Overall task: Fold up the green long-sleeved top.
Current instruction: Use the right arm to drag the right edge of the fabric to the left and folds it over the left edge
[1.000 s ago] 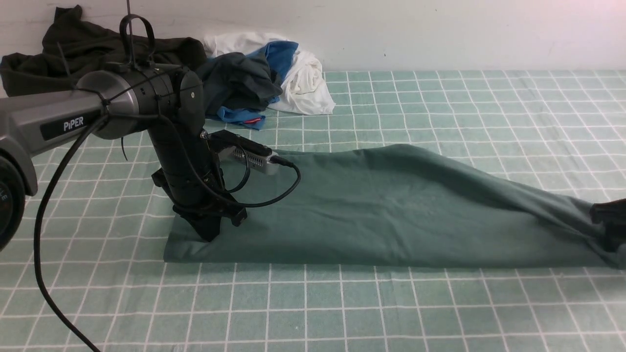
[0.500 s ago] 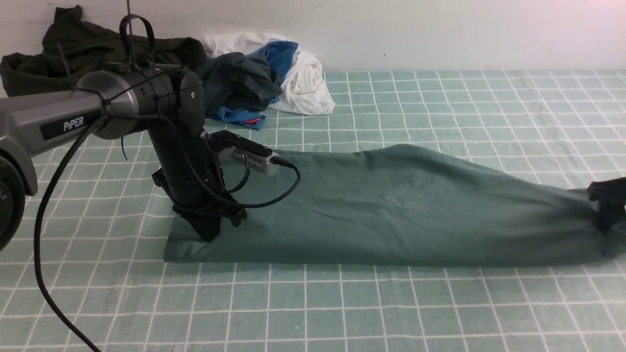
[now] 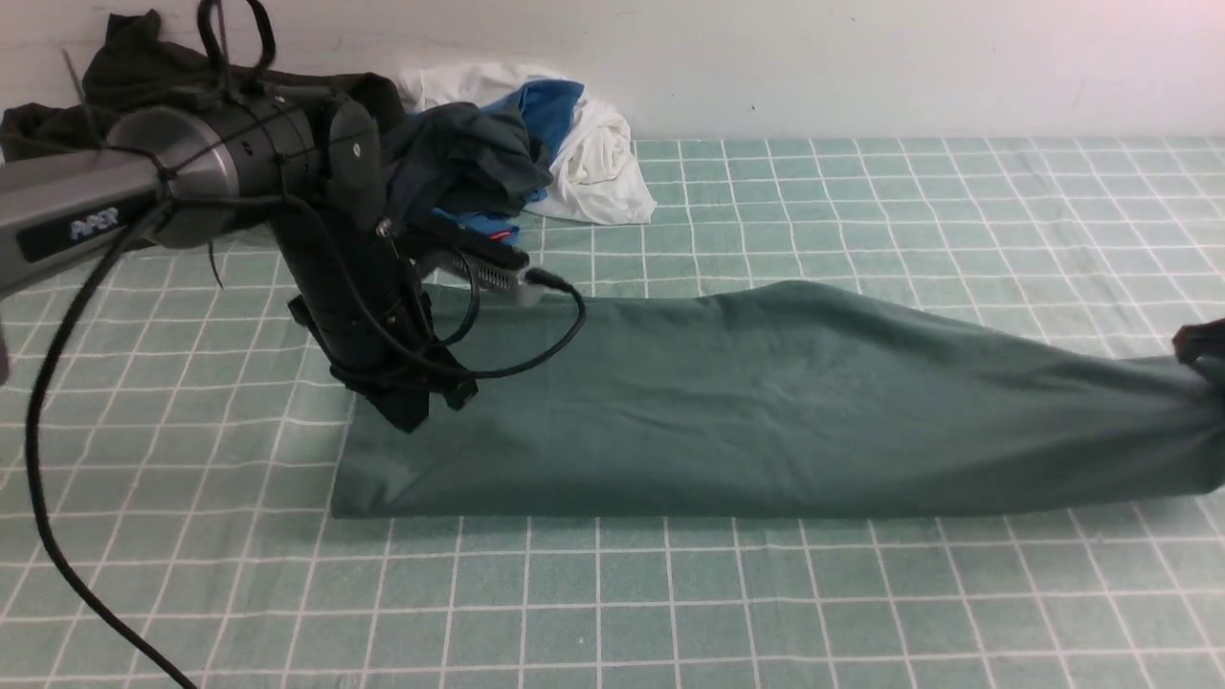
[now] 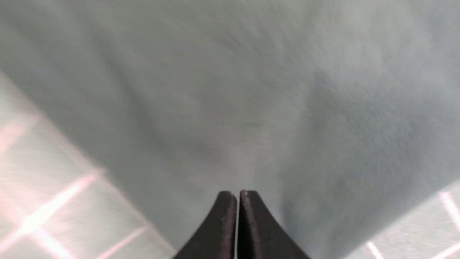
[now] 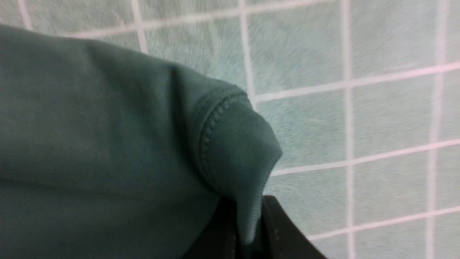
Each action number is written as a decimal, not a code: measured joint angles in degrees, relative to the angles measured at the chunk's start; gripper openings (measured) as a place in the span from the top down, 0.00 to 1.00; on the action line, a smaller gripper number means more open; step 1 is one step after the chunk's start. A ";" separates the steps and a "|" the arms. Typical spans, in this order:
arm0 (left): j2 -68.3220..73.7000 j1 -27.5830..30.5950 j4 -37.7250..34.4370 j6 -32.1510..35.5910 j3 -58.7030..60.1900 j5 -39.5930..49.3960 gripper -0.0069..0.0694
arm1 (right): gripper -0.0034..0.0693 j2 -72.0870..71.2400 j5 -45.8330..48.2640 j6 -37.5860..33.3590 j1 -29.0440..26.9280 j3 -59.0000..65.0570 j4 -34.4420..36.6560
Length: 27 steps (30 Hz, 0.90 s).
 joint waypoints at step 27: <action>-45.68 0.00 0.53 -3.51 0.07 11.02 0.91 | 0.91 11.15 4.44 0.41 49.50 -35.64 17.68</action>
